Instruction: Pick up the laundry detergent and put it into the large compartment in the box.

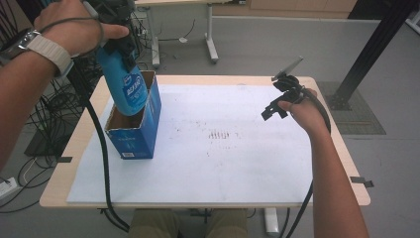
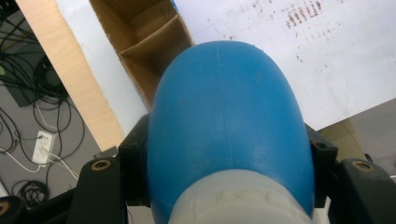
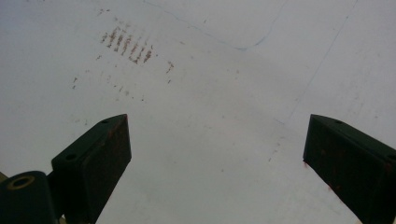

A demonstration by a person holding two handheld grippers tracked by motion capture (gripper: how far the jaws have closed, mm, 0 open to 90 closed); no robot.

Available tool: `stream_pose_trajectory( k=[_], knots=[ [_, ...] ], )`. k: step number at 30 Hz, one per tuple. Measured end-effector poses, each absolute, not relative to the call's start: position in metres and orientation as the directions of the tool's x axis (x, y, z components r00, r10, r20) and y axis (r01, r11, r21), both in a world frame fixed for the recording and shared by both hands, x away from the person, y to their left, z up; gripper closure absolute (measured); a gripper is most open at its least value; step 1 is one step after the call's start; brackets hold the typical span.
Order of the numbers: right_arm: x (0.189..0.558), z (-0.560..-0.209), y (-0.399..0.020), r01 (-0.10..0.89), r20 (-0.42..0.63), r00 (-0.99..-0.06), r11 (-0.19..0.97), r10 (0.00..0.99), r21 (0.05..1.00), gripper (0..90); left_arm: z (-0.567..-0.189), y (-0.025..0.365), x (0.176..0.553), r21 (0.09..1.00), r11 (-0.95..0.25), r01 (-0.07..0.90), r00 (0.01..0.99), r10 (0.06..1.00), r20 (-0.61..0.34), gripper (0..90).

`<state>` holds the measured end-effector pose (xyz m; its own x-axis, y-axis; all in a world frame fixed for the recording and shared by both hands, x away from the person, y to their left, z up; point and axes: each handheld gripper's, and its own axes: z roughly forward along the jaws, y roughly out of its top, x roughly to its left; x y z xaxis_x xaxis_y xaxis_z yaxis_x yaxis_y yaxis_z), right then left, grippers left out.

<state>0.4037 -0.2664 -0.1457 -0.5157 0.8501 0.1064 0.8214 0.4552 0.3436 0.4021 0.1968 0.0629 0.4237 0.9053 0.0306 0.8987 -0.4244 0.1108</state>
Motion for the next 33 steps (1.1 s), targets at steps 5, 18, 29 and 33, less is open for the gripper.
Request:
stream_pose_trajectory(
  k=[5, 18, 29, 33],
  knots=[
    [0.403, -0.147, -0.270, 0.824, 0.108, -0.511, 0.450, 0.853, 0.343, 7.6, 0.063, 0.200, 0.405, 0.104, -0.406, 0.908, 0.405, 0.914, 0.031, 37.6],
    [0.403, -0.147, -0.273, 0.825, 0.109, -0.510, 0.448, 0.853, 0.345, 7.6, 0.061, 0.208, 0.411, 0.095, -0.353, 0.931, 0.351, 0.936, 0.031, 37.6],
    [0.404, -0.149, -0.274, 0.823, 0.115, -0.512, 0.449, 0.851, 0.348, 7.6, 0.056, 0.212, 0.416, 0.096, -0.296, 0.950, 0.294, 0.955, 0.038, 37.6],
    [0.404, -0.149, -0.275, 0.823, 0.113, -0.511, 0.448, 0.852, 0.350, 7.6, 0.053, 0.215, 0.418, 0.097, -0.283, 0.954, 0.281, 0.959, 0.035, 37.6]
  ],
)
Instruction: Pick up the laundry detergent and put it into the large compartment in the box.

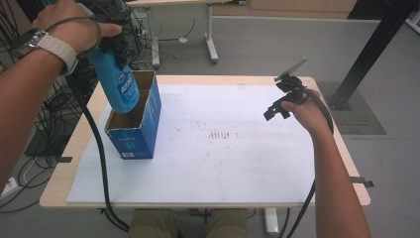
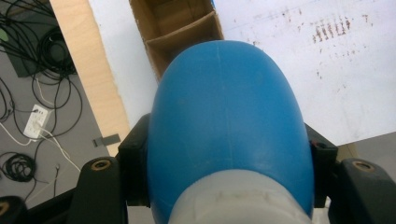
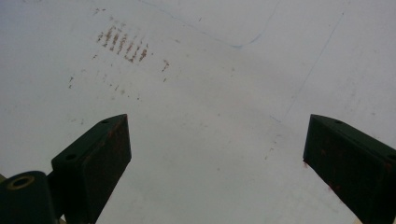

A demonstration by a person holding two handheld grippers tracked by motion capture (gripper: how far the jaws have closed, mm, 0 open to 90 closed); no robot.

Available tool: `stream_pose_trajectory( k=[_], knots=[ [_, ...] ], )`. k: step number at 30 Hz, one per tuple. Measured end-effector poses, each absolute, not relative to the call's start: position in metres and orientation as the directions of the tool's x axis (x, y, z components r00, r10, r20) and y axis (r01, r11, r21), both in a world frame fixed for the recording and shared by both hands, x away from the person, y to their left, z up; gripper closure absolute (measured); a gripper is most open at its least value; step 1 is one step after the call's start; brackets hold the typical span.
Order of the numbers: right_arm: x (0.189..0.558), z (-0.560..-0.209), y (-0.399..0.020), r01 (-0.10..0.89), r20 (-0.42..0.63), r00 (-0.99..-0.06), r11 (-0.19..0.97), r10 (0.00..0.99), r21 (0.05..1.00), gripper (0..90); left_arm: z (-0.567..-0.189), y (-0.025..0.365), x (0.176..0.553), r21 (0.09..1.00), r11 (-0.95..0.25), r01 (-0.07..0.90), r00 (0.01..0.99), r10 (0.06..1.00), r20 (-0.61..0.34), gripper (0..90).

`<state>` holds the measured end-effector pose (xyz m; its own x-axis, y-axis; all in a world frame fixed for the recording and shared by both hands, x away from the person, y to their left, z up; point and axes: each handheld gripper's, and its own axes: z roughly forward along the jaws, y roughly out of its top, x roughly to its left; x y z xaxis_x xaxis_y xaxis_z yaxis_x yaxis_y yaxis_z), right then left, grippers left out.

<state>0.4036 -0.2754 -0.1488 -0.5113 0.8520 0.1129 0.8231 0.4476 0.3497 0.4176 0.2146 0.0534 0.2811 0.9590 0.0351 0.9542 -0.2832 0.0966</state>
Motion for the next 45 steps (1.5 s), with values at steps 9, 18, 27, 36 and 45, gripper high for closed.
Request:
stream_pose_trajectory(
  k=[9, 18, 27, 36, 45],
  knots=[
    [0.405, -0.151, -0.276, 0.825, 0.118, -0.509, 0.444, 0.853, 0.348, 7.6, 0.053, 0.215, 0.419, 0.100, -0.264, 0.959, 0.261, 0.965, 0.041, 37.6],
    [0.405, -0.151, -0.276, 0.824, 0.122, -0.511, 0.444, 0.851, 0.351, 7.6, 0.051, 0.216, 0.420, 0.103, -0.246, 0.964, 0.242, 0.969, 0.044, 37.6],
    [0.404, -0.153, -0.279, 0.826, 0.123, -0.508, 0.442, 0.852, 0.351, 7.6, 0.047, 0.216, 0.422, 0.095, -0.238, 0.966, 0.235, 0.971, 0.050, 37.6],
    [0.404, -0.155, -0.280, 0.829, 0.128, -0.503, 0.436, 0.855, 0.349, 7.6, 0.039, 0.219, 0.424, 0.099, -0.237, 0.966, 0.234, 0.971, 0.043, 37.6],
    [0.404, -0.157, -0.282, 0.830, 0.129, -0.503, 0.436, 0.855, 0.347, 7.6, 0.030, 0.224, 0.427, 0.093, -0.229, 0.969, 0.227, 0.973, 0.030, 37.6]
  ],
)
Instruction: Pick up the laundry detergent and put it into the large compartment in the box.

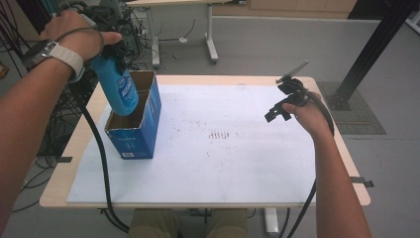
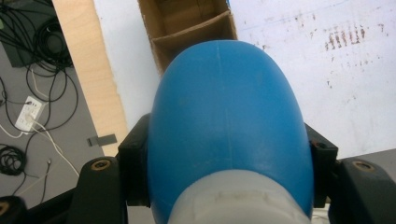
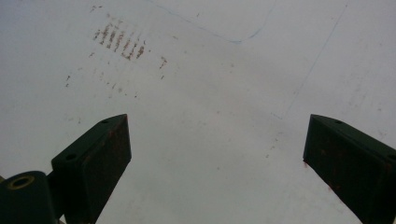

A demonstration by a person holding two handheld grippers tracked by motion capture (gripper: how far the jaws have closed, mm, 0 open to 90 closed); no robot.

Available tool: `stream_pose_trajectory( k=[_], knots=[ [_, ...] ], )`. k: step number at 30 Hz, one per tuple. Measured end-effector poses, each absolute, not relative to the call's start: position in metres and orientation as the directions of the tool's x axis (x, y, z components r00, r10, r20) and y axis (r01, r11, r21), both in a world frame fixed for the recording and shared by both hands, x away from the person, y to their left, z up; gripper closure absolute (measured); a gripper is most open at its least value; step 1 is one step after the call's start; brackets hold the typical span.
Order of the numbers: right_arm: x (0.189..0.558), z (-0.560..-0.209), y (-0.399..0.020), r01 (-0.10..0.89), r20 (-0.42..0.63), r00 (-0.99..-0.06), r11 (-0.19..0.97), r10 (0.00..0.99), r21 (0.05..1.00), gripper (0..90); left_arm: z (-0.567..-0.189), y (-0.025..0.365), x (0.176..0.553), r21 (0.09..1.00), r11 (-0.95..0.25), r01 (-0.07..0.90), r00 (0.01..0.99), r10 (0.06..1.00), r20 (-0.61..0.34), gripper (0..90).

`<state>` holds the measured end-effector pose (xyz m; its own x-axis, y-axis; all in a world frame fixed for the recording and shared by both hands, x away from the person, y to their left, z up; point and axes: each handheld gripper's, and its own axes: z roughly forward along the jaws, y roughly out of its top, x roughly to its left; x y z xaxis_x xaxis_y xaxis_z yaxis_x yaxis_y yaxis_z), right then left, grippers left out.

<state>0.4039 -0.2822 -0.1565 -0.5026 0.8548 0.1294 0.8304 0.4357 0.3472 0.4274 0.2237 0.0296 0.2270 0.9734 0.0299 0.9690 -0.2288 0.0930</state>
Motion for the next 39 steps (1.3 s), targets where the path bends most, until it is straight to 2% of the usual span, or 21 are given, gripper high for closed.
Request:
stream_pose_trajectory(
  k=[39],
  knots=[
    [0.402, -0.163, -0.289, 0.837, 0.141, -0.492, 0.423, 0.859, 0.347, 7.6, -0.004, 0.225, 0.437, 0.089, -0.229, 0.969, 0.228, 0.973, 0.028, 37.6]
  ],
)
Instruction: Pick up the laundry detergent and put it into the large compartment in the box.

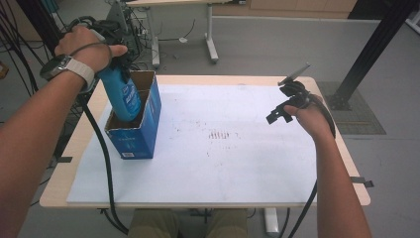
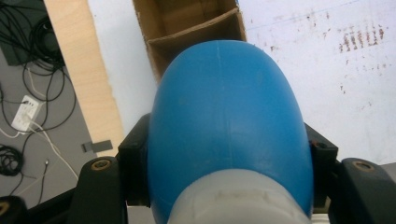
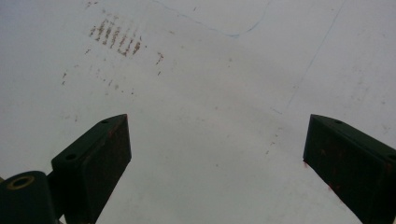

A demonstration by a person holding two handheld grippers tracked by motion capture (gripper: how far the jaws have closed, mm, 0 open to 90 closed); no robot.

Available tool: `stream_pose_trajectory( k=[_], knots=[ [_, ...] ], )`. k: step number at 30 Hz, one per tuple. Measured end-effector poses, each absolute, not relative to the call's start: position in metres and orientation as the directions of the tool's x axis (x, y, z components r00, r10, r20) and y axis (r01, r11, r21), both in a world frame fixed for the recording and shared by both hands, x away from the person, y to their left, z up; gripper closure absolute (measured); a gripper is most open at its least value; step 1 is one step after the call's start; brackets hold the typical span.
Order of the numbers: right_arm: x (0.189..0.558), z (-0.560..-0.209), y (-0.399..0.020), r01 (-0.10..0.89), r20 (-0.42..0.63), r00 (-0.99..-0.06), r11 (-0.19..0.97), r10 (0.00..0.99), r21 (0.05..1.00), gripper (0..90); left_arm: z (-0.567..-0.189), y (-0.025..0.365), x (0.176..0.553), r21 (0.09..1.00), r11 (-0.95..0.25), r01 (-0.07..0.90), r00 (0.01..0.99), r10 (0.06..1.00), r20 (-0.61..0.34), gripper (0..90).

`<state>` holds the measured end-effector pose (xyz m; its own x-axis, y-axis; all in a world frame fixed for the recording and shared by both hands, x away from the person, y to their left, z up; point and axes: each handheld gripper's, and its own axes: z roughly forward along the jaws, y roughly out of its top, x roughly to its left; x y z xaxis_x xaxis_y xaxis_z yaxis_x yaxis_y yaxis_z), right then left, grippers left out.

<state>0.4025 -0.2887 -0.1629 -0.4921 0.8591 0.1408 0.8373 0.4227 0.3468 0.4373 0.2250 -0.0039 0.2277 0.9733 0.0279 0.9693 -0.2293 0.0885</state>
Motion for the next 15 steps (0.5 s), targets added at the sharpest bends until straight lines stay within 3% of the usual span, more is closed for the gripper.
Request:
stream_pose_trajectory(
  k=[15],
  knots=[
    [0.403, -0.166, -0.290, 0.842, 0.145, -0.486, 0.417, 0.862, 0.341, 7.6, -0.024, 0.222, 0.442, 0.076, -0.241, 0.968, 0.239, 0.970, 0.037, 37.6]
  ],
)
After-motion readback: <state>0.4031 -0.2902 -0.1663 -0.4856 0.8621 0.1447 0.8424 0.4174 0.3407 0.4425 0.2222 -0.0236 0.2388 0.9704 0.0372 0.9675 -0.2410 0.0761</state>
